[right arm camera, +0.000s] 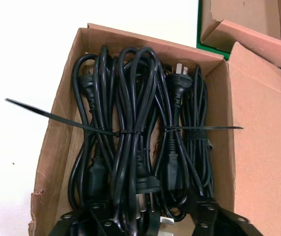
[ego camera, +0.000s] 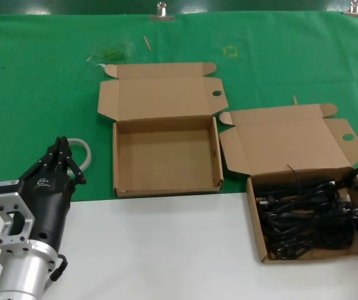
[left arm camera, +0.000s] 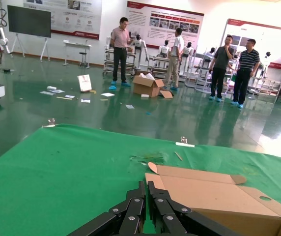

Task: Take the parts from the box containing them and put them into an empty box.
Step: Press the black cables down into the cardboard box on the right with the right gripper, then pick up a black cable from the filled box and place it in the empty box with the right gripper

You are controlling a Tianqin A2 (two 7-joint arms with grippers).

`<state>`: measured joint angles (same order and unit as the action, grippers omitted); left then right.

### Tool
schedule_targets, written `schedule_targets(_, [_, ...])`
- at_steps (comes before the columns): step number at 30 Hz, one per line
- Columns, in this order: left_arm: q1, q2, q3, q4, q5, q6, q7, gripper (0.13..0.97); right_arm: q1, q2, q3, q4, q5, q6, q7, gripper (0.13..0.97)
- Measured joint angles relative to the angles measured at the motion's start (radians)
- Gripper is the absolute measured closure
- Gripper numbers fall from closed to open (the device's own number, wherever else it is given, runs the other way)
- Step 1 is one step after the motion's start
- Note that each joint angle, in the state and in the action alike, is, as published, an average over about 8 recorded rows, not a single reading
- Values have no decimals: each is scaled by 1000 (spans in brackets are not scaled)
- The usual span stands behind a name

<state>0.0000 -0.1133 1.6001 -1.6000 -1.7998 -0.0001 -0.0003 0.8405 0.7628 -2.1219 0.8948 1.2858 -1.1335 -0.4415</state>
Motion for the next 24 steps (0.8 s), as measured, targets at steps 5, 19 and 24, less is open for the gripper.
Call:
schedule_targets(5, [0,0,0,0,0,0,0,941,3,-2,-1,-2,-1,0,-1,569])
schedule_targets(19, [0,0,0,0,0,0,0,941,3,6,-1,19,-3,-7,13,817])
schedule_targets(24, [0,0,0,0,0,0,0,941,2,16,0,38,-2,-17,25,831])
